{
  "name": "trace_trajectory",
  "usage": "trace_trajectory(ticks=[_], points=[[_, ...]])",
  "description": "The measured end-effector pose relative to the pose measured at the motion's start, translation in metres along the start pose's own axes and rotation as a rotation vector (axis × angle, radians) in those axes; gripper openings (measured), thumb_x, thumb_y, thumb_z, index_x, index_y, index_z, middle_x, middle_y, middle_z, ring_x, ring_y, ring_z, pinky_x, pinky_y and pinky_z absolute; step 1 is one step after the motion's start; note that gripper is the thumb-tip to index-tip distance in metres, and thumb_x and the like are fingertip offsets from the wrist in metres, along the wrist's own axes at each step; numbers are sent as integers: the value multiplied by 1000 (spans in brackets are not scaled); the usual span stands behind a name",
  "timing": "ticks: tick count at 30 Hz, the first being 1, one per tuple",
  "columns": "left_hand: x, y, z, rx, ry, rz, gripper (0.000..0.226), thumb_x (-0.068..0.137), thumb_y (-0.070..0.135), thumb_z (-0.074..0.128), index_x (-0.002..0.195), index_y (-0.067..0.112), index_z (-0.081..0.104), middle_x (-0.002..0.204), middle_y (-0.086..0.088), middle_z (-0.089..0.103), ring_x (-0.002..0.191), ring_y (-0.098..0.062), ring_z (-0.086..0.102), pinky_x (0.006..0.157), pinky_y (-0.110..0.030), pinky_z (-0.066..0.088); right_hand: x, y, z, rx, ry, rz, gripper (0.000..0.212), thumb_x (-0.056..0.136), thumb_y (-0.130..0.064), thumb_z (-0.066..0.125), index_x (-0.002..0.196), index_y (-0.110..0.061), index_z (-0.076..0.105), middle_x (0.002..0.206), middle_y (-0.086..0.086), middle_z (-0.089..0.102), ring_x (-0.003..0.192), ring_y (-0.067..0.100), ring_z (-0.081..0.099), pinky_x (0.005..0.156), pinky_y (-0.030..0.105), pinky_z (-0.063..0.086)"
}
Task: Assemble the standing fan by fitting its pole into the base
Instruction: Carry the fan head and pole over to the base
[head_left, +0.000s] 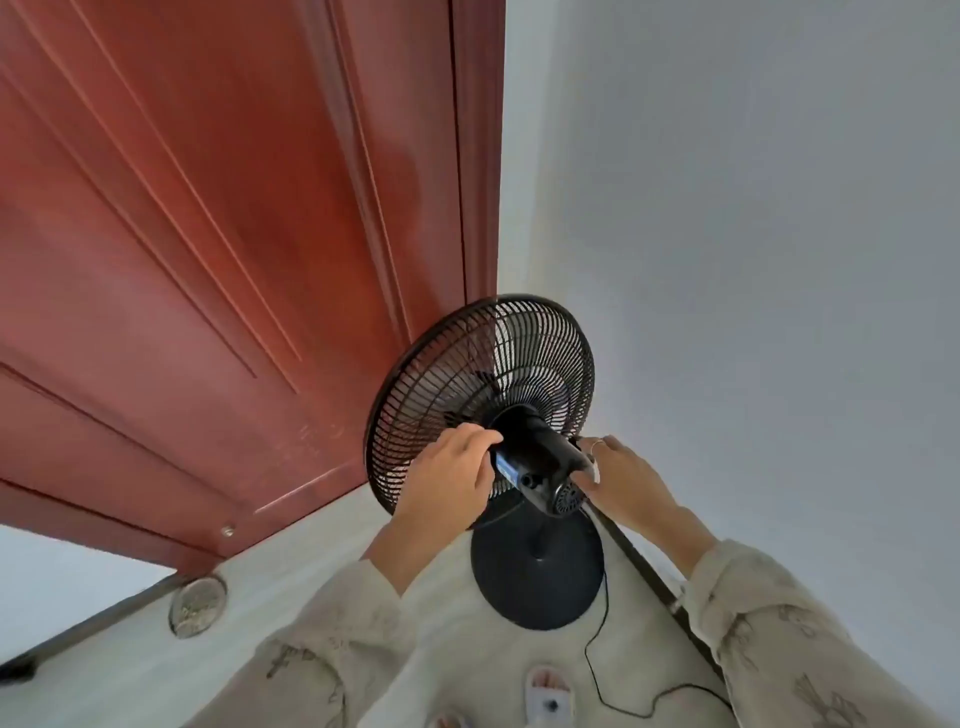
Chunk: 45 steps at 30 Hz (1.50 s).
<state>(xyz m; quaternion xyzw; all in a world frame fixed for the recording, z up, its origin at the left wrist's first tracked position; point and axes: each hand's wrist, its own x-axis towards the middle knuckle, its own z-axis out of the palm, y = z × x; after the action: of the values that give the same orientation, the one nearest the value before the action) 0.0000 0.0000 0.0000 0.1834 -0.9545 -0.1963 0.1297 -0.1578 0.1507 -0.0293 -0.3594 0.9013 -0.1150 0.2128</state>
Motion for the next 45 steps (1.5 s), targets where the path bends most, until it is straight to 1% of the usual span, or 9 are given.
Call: trace_trajectory(ticks=[7, 12, 16, 19, 25, 27, 30, 35, 45], points=[[14, 3, 69, -240, -188, -369, 36, 93, 24, 45, 127, 13, 47, 130, -7, 50, 119, -24, 50, 94, -36, 45, 23, 35, 30, 353, -150, 61, 55, 86, -21, 61, 138, -19, 42, 126, 10, 58, 113, 29, 58, 95, 31, 41], [46, 26, 107, -630, -198, -949, 88, 79, 54, 59, 145, 21, 10, 148, -17, 29, 131, -35, 38, 103, -41, 37, 37, 50, 34, 494, -144, -2, 53, 83, -17, 67, 134, -22, 51, 88, -12, 57, 85, 11, 61, 85, 19, 39], [67, 29, 123, -793, -124, -1175, 105, 66, 58, 70, 141, 39, 0, 148, -15, 29, 126, -40, 41, 95, -49, 47, 47, 51, 35, 533, -179, -95, 55, 86, -11, 63, 138, -16, 44, 103, 5, 58, 79, -5, 55, 81, 2, 39], [69, 16, 122, -794, -22, -1225, 100, 67, 52, 72, 141, 37, 8, 142, -11, 40, 123, -37, 45, 92, -40, 45, 55, 45, 40, 594, -176, -127, 51, 86, -7, 62, 135, -13, 48, 107, 1, 56, 79, -17, 55, 74, -7, 33], [52, -32, 103, -859, 62, -1253, 94, 64, 50, 75, 140, 42, 20, 139, -3, 46, 120, -31, 50, 97, -48, 47, 77, 28, 61, 683, -187, -22, 18, 85, -17, 65, 102, -11, 67, 93, 0, 70, 93, 17, 65, 86, 25, 49], [46, -46, 95, -906, 87, -1253, 93, 61, 51, 76, 138, 43, 25, 136, -2, 49, 118, -31, 53, 96, -50, 48, 88, 32, 70, 613, -159, 47, 27, 85, -19, 65, 109, -8, 63, 98, 1, 66, 95, 18, 63, 81, 19, 43], [30, -72, 83, -966, 168, -1261, 85, 54, 52, 76, 128, 41, 37, 127, -4, 56, 108, -29, 59, 91, -49, 52, 108, 30, 94, 428, -248, 118, 46, 83, -20, 66, 124, -5, 50, 118, 10, 62, 109, 28, 60, 90, 31, 44], [-6, -125, 62, -930, 406, -1243, 40, 62, 48, 74, 93, 40, 49, 102, 6, 60, 96, -20, 62, 85, -46, 55, 128, 1, 148, 270, -325, 29, 78, 81, -28, 69, 142, -4, 28, 144, 16, 38, 131, 31, 40, 103, 38, 36], [-105, -235, 41, -1132, 755, -1270, 18, 78, 30, 68, 95, 31, 63, 94, 3, 67, 70, -6, 68, 54, -22, 51, 154, -99, 265, 232, -372, -219, 74, 72, -21, 76, 132, 0, 37, 126, 18, 49, 119, 34, 47, 100, 43, 43]])
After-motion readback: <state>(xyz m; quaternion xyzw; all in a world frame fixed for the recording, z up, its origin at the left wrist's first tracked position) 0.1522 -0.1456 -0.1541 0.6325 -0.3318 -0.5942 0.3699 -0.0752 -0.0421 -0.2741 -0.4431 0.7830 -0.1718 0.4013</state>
